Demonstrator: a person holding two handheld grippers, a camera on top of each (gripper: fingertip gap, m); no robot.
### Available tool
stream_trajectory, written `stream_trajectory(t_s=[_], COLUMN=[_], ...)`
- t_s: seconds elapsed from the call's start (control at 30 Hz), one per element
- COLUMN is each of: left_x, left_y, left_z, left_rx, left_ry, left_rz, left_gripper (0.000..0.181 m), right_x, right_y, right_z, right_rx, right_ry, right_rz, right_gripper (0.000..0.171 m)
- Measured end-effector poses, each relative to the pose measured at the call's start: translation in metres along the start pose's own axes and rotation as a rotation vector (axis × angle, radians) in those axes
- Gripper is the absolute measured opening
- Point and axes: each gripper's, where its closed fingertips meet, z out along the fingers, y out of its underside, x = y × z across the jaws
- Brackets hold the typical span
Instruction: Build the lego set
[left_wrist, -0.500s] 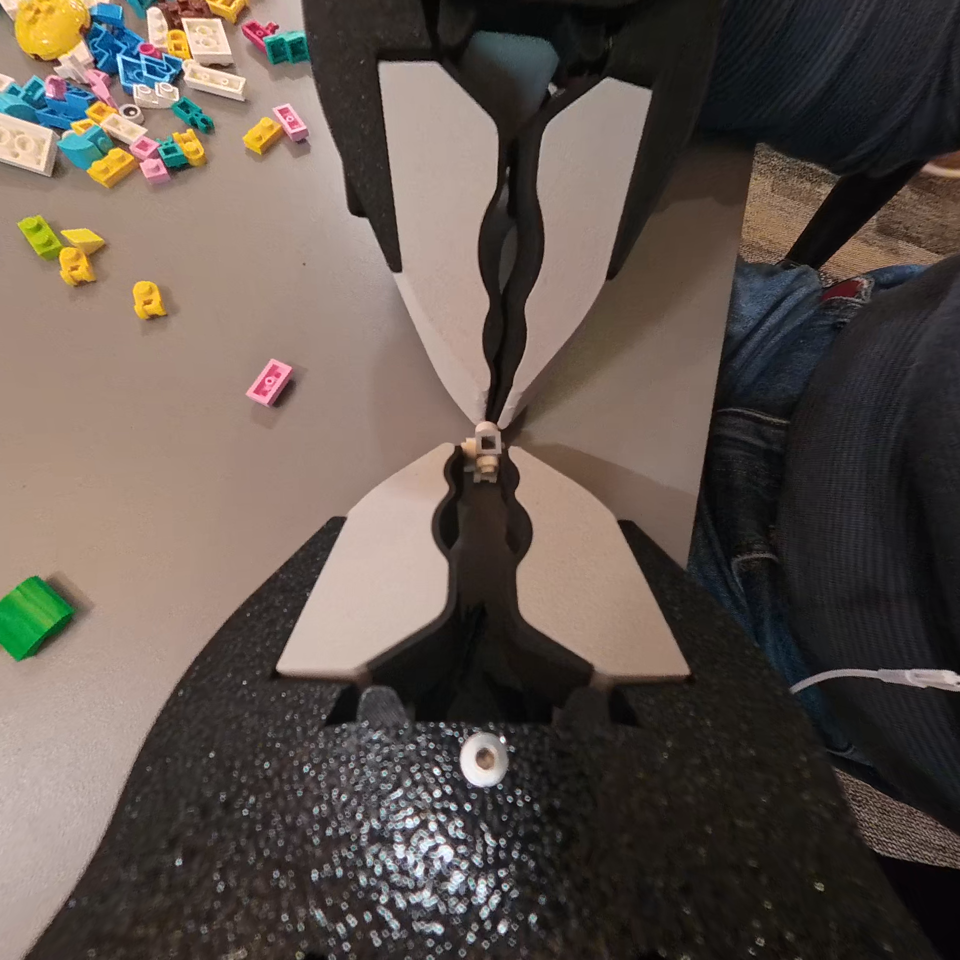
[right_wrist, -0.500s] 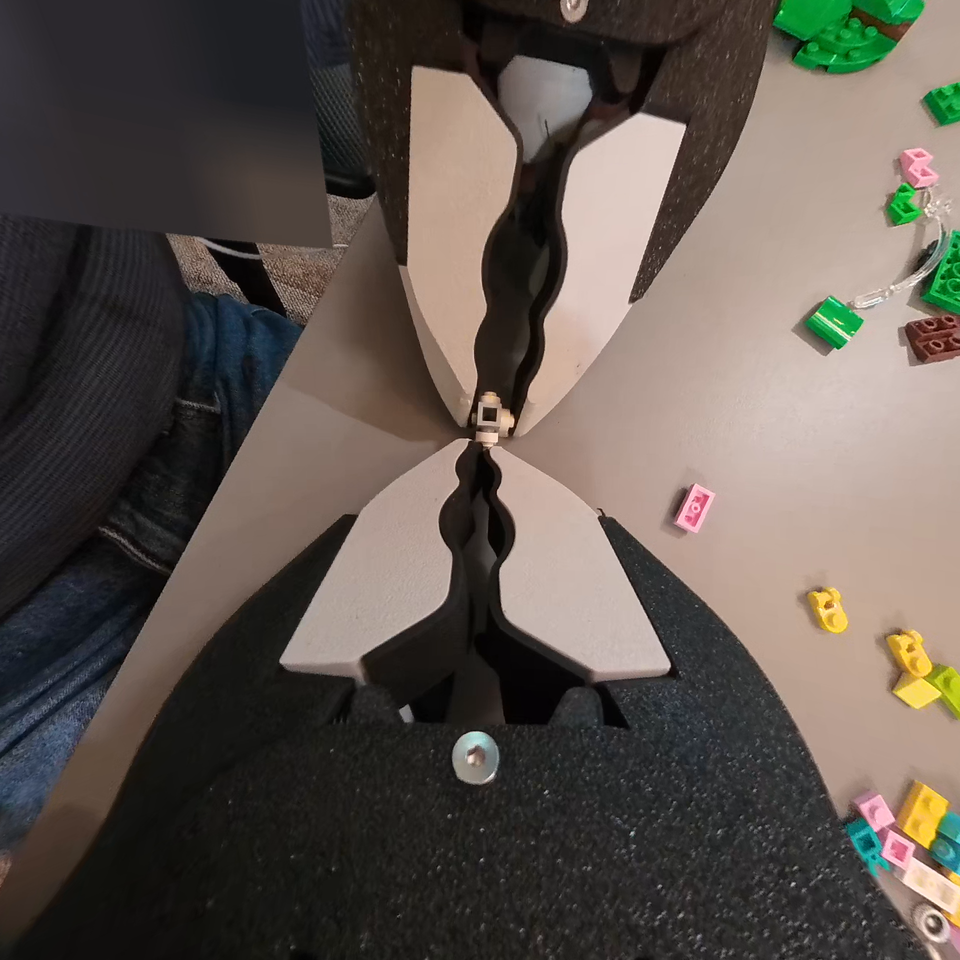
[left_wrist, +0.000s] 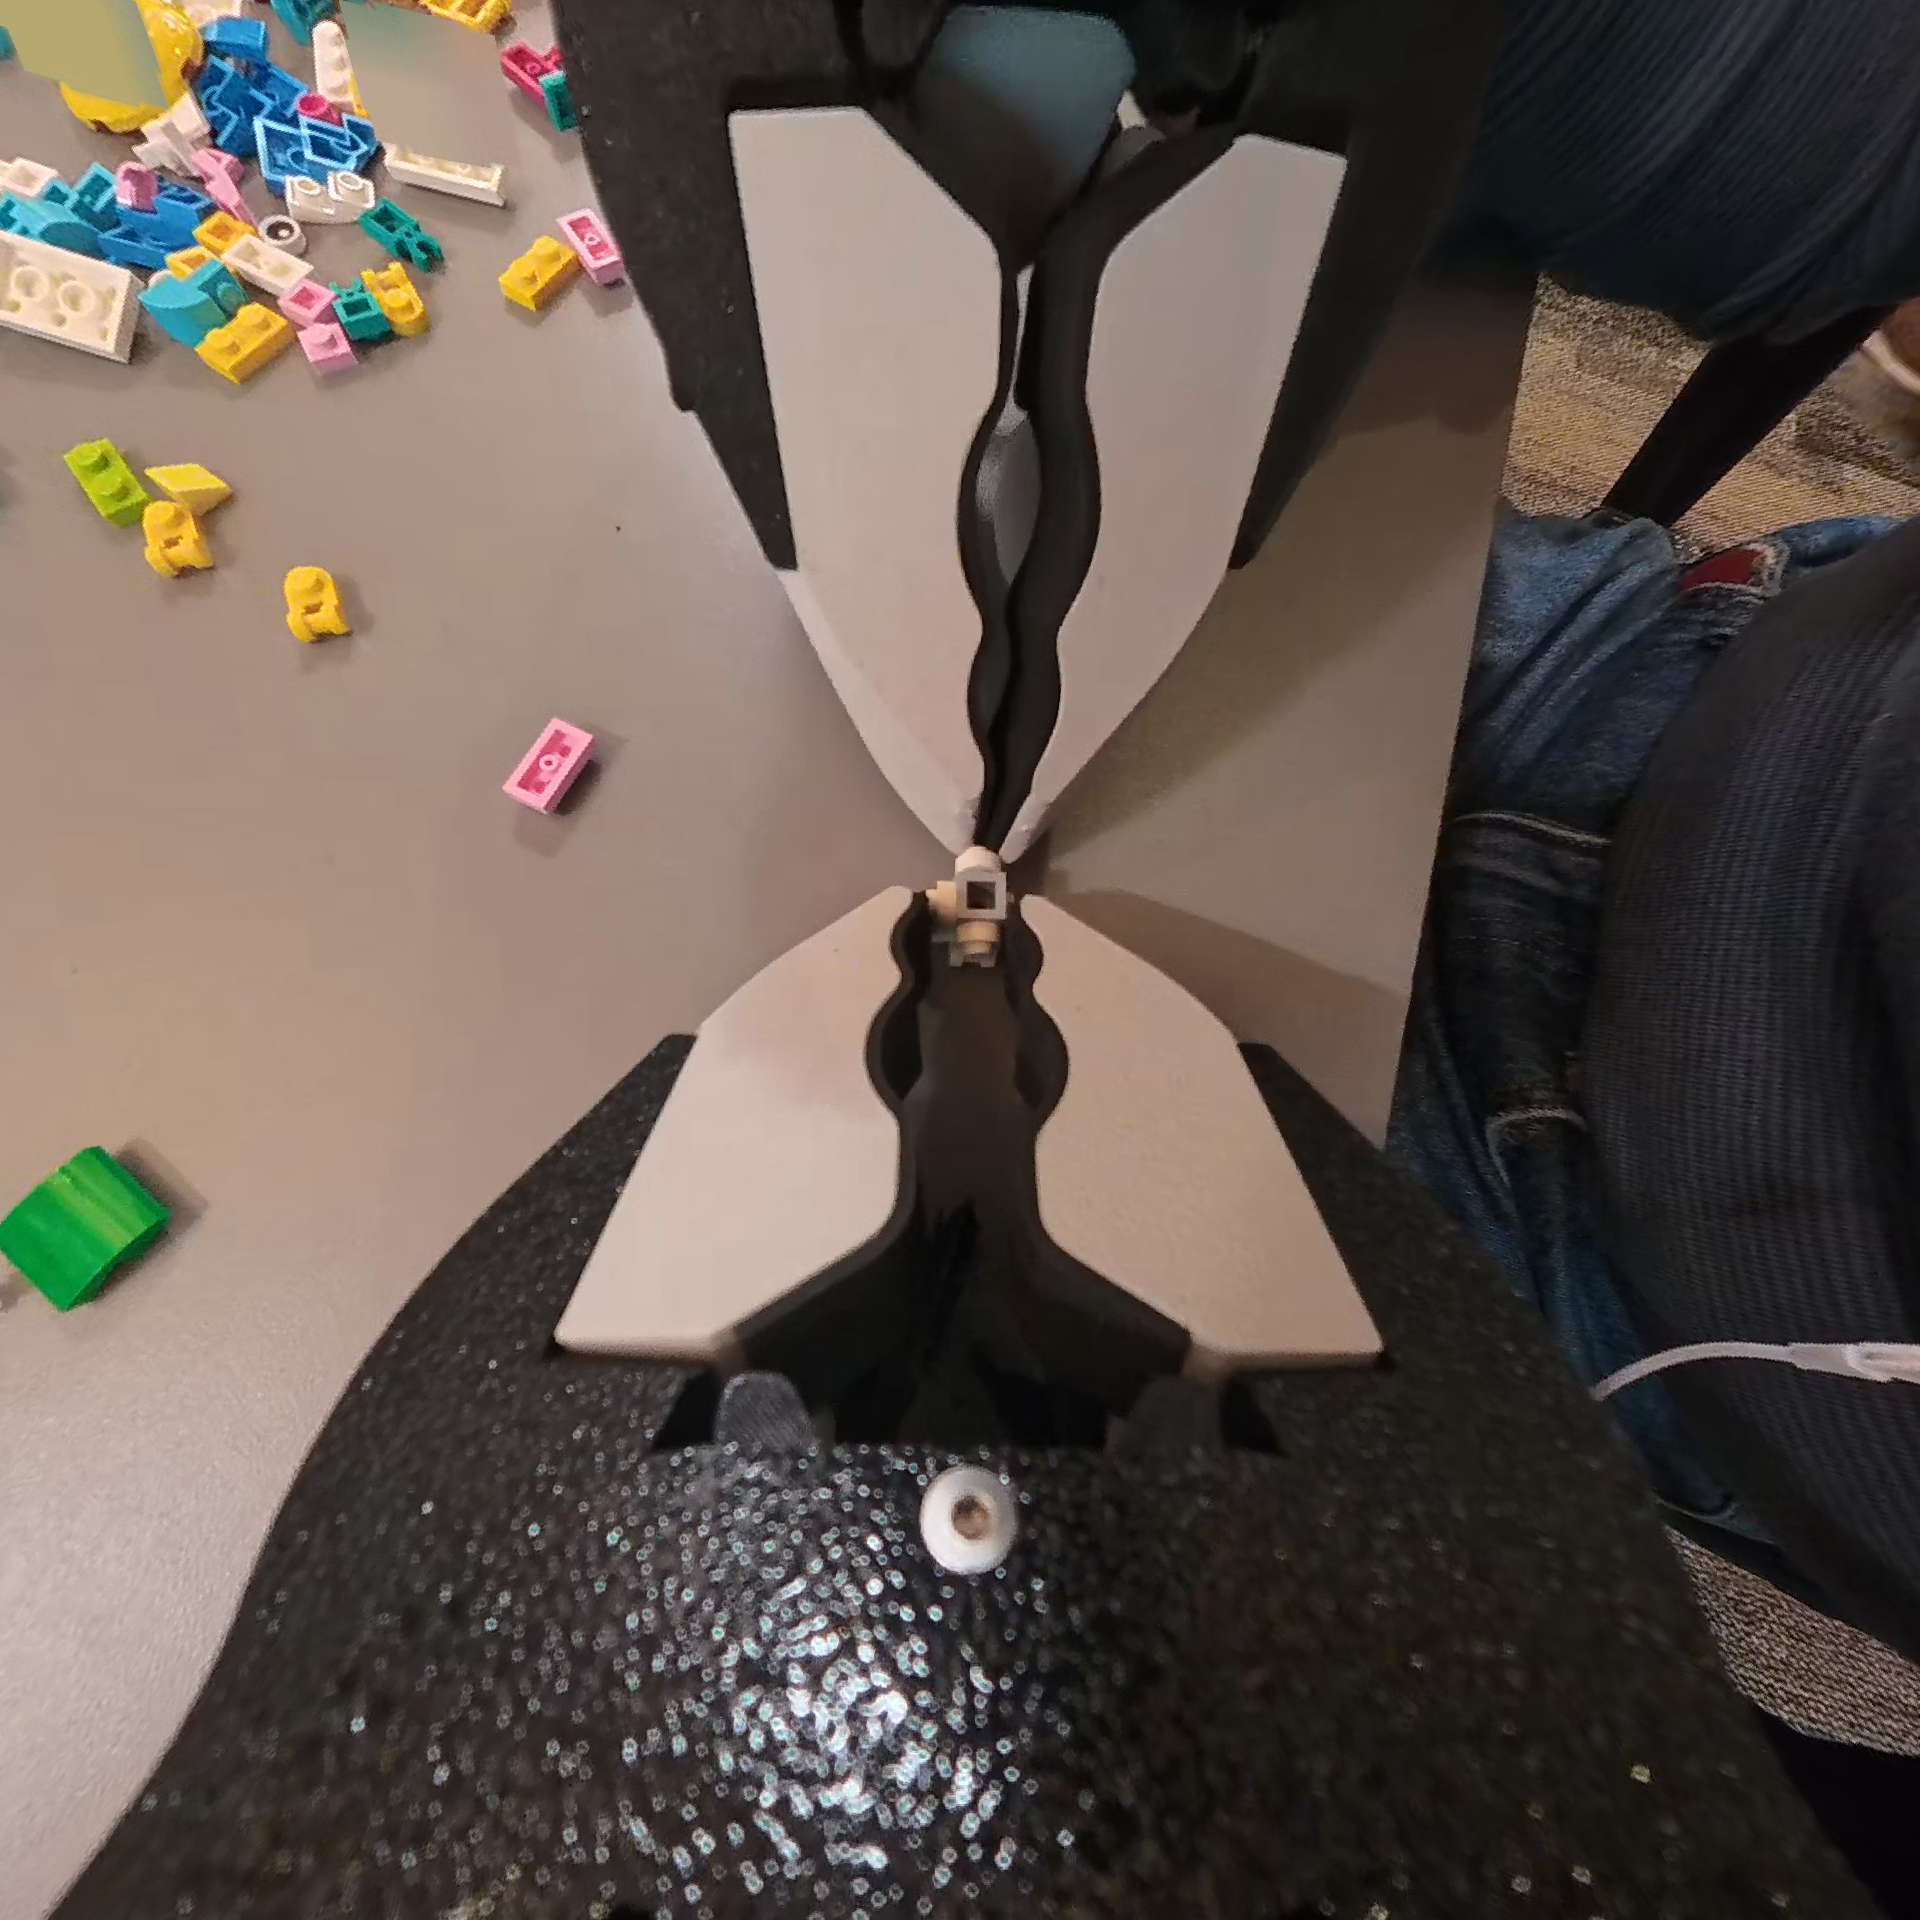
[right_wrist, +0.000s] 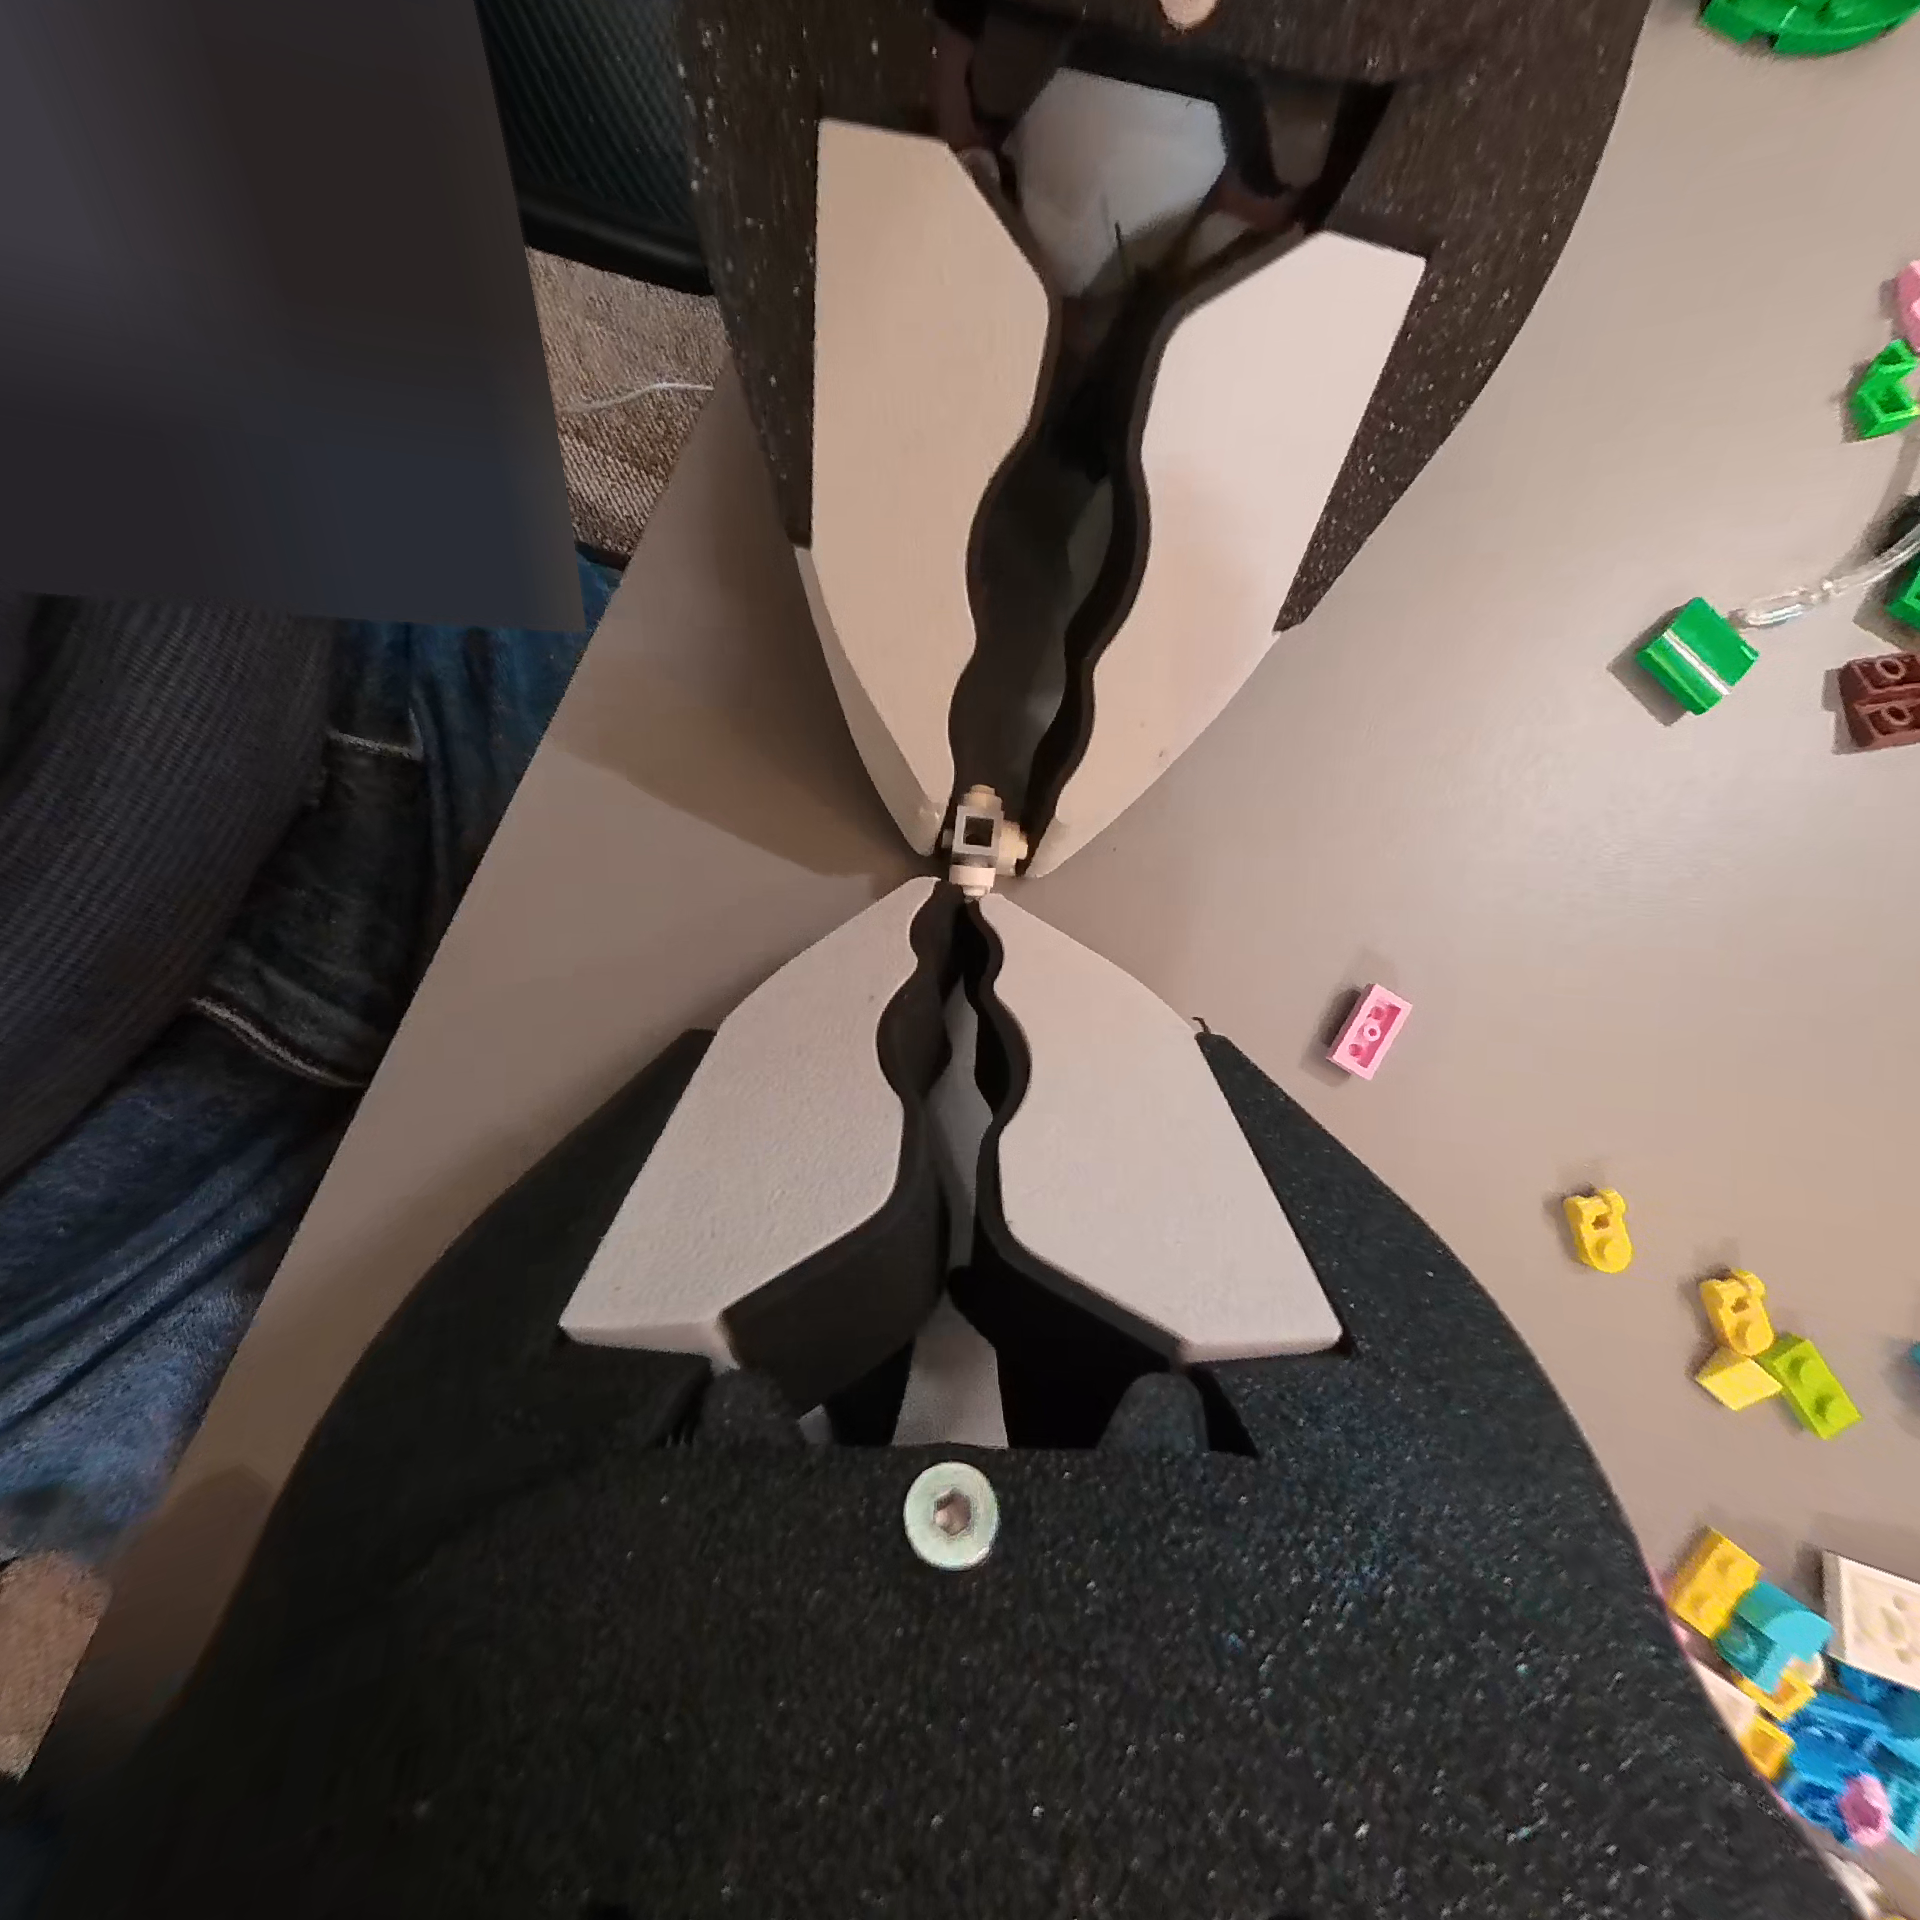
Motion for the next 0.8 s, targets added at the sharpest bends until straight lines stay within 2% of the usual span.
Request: stream_trajectory(t_s=[0.47,0.57,0.8], left_x=[-0.001,-0.005,-0.011], left_y=[0.000,-0.001,-0.020], left_z=[0.000,-0.004,-0.019], left_rx=[0.000,0.020,0.194], left_ry=[-0.009,-0.033,-0.040], left_rz=[0.008,0.006,-0.051], left_gripper=[0.013,0.013,0.013], right_x=[0.001,0.006,0.017], right_y=[-0.001,-0.004,-0.018], right_z=[0.001,-0.001,-0.021], right_rx=[-0.010,0.049,0.241], right_ry=[0.010,0.055,0.135], right_rz=[-0.008,0.016,0.026], right_gripper=[0.000,0.000,0.000])
